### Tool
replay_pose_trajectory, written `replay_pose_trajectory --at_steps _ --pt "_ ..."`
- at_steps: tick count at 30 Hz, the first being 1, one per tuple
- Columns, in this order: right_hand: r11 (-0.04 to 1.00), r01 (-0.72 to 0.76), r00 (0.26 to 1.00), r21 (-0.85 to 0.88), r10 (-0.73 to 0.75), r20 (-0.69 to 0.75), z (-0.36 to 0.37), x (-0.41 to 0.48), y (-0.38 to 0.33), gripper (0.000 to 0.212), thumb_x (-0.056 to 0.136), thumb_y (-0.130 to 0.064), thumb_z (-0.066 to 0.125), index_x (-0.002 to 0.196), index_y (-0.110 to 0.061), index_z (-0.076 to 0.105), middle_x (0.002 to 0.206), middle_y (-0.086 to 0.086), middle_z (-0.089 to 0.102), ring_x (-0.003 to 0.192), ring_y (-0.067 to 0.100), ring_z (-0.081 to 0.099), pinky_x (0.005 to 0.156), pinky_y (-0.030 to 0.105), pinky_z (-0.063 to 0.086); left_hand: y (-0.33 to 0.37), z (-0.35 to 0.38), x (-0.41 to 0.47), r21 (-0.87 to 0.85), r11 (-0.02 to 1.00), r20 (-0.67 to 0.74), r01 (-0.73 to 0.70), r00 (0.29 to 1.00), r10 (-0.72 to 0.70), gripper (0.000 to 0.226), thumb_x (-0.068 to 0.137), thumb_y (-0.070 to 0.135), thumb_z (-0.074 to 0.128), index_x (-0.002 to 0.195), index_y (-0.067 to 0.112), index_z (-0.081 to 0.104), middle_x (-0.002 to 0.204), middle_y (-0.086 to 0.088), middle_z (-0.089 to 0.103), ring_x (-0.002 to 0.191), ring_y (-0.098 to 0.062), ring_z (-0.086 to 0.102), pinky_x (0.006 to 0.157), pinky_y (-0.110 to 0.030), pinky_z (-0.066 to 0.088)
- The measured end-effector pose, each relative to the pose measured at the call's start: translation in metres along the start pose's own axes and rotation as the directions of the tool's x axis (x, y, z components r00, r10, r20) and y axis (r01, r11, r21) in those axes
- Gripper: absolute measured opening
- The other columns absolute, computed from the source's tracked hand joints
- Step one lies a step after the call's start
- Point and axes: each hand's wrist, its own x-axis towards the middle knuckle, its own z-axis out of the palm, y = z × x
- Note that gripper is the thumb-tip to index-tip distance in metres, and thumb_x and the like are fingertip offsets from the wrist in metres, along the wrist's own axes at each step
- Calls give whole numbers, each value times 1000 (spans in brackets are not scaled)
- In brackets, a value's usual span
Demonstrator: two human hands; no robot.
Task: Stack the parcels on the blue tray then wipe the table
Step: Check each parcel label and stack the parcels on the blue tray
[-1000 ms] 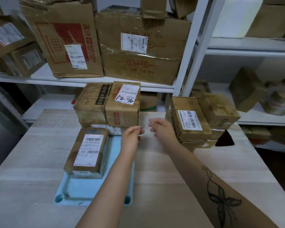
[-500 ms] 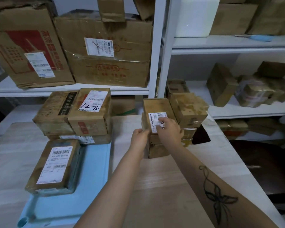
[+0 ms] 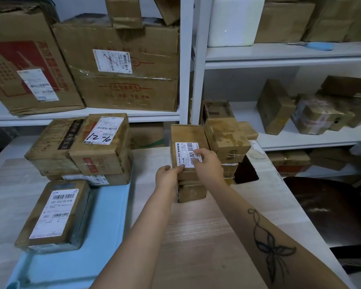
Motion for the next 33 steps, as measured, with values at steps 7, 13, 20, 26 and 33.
replay_pose_trajectory --at_steps 7,13,20,26,33 --pt "995 69 998 71 -68 -20 0 1 -6 38 94 -16 54 131 -22 52 140 1 44 125 20 46 99 33 43 0 -19 8 -117 993 -54 5 998 -11 7 85 12 68 86 8 62 102 -10 69 95 -21 66 84 -26 53" --pt "952 -21 999 305 11 36 4 0 -14 55 97 -27 50 147 -20 28 146 3 39 129 21 44 94 31 39 -1 -40 10 -209 978 -34 5 999 -12 8 86 8 65 80 9 60 99 -10 67 91 -20 64 90 -29 52" --pt "864 -244 969 440 204 138 17 4 -22 60 100 -39 39 151 -16 20 153 6 33 139 27 32 111 41 28 0 -64 13 -207 978 78 -4 997 21 41 88 3 61 127 0 50 113 -13 67 98 -20 66 84 -26 53" --pt "774 -256 966 580 184 181 21 4 -28 37 98 -34 48 126 -13 56 122 2 65 108 19 60 94 36 47 3 -82 11 -191 979 188 -68 977 104 32 92 -4 51 124 -1 53 112 -12 66 92 -15 64 79 -21 50" --pt "683 -310 947 661 164 275 30 -4 -41 39 96 -22 54 133 -14 48 124 4 63 114 28 61 99 50 47 15 -98 16 -146 984 146 -106 981 128 51 83 4 66 130 8 47 106 -6 66 79 -15 63 69 -26 47"
